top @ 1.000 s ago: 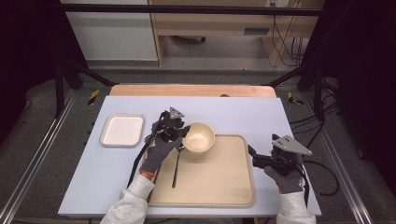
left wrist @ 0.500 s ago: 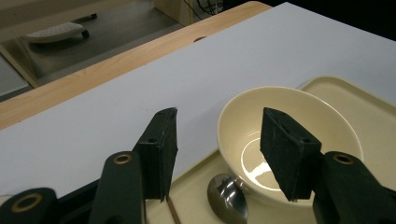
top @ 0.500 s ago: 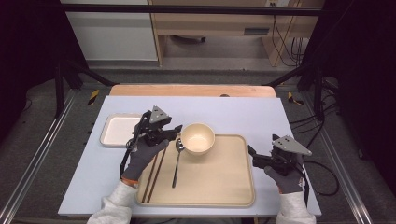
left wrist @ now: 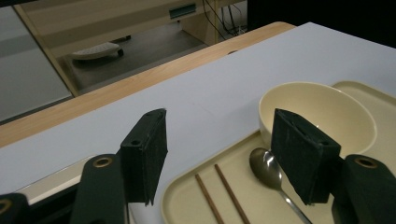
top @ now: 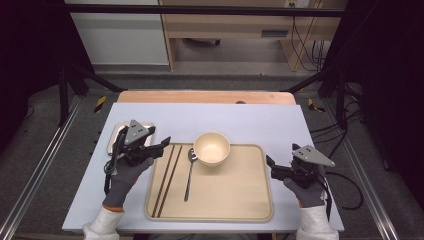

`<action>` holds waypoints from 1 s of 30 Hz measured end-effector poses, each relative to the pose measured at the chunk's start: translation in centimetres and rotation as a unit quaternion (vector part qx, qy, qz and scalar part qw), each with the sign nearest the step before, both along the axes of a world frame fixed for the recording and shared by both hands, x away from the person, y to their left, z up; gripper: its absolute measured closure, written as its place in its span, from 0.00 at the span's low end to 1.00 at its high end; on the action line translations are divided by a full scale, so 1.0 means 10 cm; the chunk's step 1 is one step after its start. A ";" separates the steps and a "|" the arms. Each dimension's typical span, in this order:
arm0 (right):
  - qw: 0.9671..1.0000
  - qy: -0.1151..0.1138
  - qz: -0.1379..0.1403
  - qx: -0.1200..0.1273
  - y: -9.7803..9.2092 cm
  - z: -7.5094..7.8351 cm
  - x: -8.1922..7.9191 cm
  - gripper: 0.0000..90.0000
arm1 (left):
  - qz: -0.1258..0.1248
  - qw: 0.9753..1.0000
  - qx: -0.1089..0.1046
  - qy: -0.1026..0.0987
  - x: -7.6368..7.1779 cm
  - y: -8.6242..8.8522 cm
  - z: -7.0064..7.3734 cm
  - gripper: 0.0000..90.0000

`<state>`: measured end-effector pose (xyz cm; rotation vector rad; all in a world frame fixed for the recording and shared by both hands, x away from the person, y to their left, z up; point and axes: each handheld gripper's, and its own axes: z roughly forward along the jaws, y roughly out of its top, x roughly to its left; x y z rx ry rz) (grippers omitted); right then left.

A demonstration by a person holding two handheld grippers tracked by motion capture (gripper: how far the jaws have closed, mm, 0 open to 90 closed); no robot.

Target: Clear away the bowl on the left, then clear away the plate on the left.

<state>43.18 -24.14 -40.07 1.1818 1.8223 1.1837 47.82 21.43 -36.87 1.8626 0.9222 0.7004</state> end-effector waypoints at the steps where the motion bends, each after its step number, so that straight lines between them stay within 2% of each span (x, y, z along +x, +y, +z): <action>1: 1.000 0.000 0.000 -0.002 0.00 0.00 0.00 0.06 | 0.004 1.000 0.000 0.001 -0.01 0.05 -0.01 0.39; 6: 1.000 0.003 0.000 -0.003 0.01 -0.01 0.01 0.06 | 0.027 0.999 -0.017 0.001 -0.03 0.26 -0.07 0.37; 8: 1.000 0.004 0.000 -0.006 0.01 -0.02 0.02 0.06 | 0.033 0.999 -0.010 0.006 -0.02 0.32 -0.09 0.36; 11: 1.000 0.004 0.001 -0.005 0.02 -0.01 0.01 0.06 | 0.043 0.999 -0.017 0.004 -0.02 0.39 -0.10 0.36; 15: 1.000 0.001 0.003 -0.005 0.02 0.00 0.00 0.06 | 0.053 0.999 -0.006 0.002 -0.02 0.46 -0.13 0.34; 30: 1.000 -0.005 0.010 -0.006 0.05 0.02 -0.01 0.06 | 0.092 0.995 -0.020 0.019 0.12 0.78 -0.22 0.32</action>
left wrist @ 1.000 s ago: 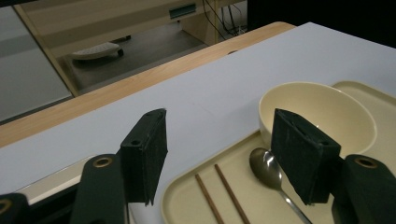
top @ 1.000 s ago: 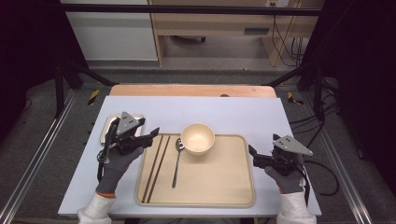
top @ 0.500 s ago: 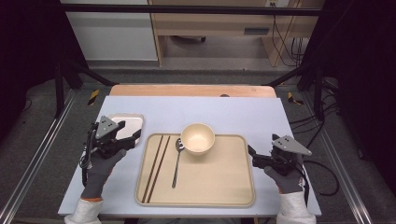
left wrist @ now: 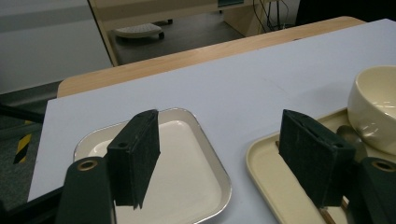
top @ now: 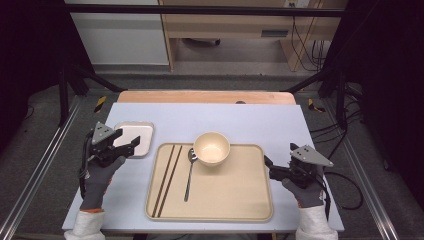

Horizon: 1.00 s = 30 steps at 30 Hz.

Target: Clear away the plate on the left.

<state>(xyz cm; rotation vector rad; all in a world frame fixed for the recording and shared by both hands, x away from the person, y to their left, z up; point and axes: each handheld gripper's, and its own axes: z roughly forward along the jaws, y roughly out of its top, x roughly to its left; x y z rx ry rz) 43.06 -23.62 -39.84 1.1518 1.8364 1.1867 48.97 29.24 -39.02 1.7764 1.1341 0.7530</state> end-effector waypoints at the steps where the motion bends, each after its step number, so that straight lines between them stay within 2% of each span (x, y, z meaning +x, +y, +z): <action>1: 1.000 0.001 -0.001 -0.001 0.00 0.00 0.00 0.06 | 0.005 1.000 -0.001 0.001 0.02 0.03 -0.01 0.32; 7: 1.000 -0.002 0.000 0.001 0.00 0.01 -0.01 0.06 | 0.020 1.000 -0.006 0.013 0.11 0.13 -0.07 0.32; 15: 1.000 0.001 0.004 -0.001 0.01 -0.01 0.00 0.06 | 0.038 0.999 -0.003 0.022 0.23 0.25 -0.15 0.33; 17: 1.000 0.001 0.004 -0.001 0.02 -0.01 0.00 0.06 | 0.044 0.999 0.003 0.023 0.25 0.27 -0.17 0.32; 22: 1.000 0.004 0.005 0.001 0.02 -0.02 0.00 0.06 | 0.052 0.998 -0.003 0.032 0.32 0.34 -0.22 0.32; 26: 1.000 0.007 0.003 -0.005 0.02 -0.05 0.01 0.06 | 0.060 0.997 0.012 0.043 0.39 0.39 -0.29 0.32; 30: 1.000 0.006 0.002 -0.002 0.01 -0.04 0.01 0.06 | 0.064 0.997 0.009 0.051 0.42 0.44 -0.34 0.32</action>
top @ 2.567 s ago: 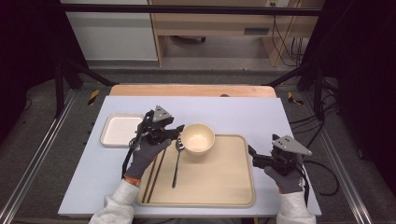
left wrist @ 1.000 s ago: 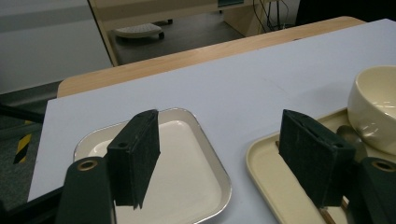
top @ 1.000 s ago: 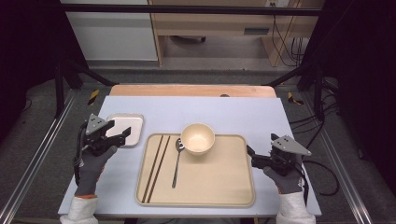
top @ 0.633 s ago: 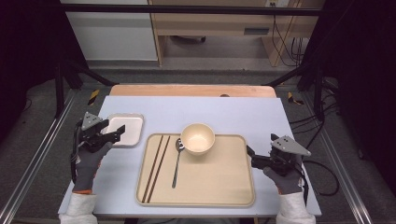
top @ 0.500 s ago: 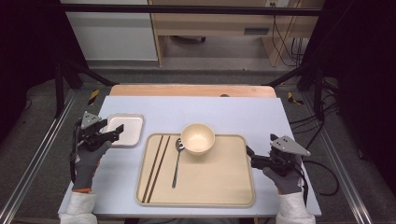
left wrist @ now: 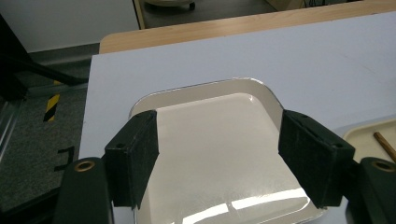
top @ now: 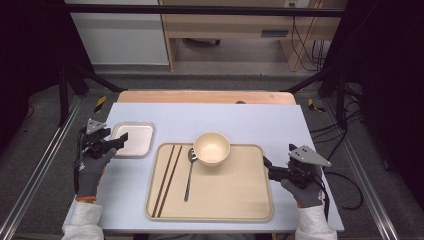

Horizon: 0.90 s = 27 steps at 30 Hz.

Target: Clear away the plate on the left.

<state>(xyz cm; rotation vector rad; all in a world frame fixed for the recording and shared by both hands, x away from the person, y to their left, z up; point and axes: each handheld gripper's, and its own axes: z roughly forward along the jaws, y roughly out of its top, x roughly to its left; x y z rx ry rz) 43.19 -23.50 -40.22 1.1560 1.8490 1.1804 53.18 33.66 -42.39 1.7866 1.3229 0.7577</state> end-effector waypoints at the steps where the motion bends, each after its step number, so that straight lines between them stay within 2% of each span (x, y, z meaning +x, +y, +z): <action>1: 1.000 0.001 0.000 0.001 0.00 0.00 0.00 0.06 | 0.001 1.000 -0.003 0.001 0.01 0.01 -0.01 0.32; 8: 1.000 -0.001 0.000 -0.001 0.00 0.01 0.00 0.06 | 0.017 1.000 0.007 0.022 0.08 0.09 -0.11 0.32; 10: 1.000 0.000 -0.001 0.001 0.00 0.02 -0.01 0.06 | 0.019 0.999 0.003 0.029 0.10 0.11 -0.13 0.33; 20: 1.000 -0.001 -0.003 0.001 -0.01 0.01 -0.01 0.07 | 0.016 0.999 0.024 0.044 0.25 0.18 -0.03 0.33; 27: 1.000 0.002 -0.003 -0.002 0.00 0.00 0.00 0.06 | 0.017 0.998 0.022 0.058 0.37 0.22 -0.09 0.36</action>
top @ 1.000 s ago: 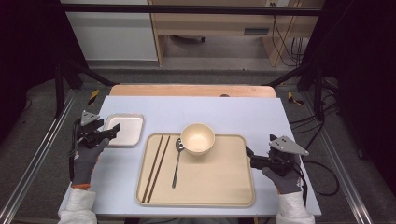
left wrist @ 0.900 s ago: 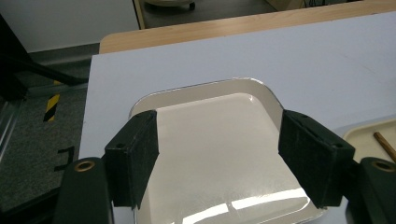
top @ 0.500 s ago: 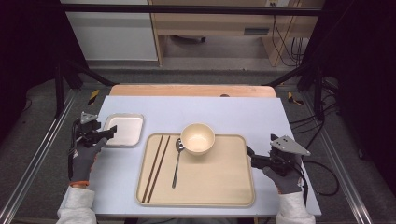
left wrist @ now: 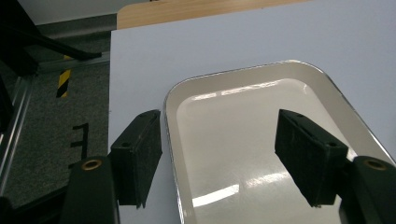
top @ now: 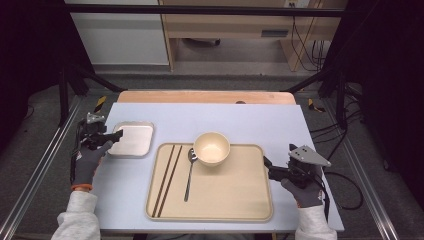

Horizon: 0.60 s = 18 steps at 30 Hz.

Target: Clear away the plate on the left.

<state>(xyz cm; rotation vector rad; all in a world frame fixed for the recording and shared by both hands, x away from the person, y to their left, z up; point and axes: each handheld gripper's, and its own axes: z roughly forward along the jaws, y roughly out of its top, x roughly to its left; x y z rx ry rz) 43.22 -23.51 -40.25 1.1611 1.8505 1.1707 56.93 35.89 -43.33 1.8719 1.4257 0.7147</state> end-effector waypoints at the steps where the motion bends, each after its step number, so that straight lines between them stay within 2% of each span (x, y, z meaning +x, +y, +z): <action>1: 1.000 0.000 0.000 0.002 0.00 0.00 0.00 0.07 | 0.003 1.000 -0.001 0.004 0.02 0.01 -0.02 0.37; 5: 1.000 -0.001 -0.001 0.000 -0.01 -0.01 0.00 0.07 | 0.010 1.000 0.006 0.020 0.07 0.04 -0.11 0.41; 10: 1.000 0.001 -0.002 -0.001 -0.01 -0.02 0.01 0.07 | 0.019 0.999 0.003 0.036 0.11 0.09 -0.19 0.45; 13: 1.000 0.003 -0.001 -0.003 -0.01 -0.02 0.02 0.06 | 0.021 0.999 0.004 0.036 0.12 0.11 -0.21 0.49; 18: 1.000 0.004 -0.002 -0.003 -0.01 -0.02 0.02 0.07 | 0.024 0.998 -0.001 0.051 0.16 0.14 -0.28 0.56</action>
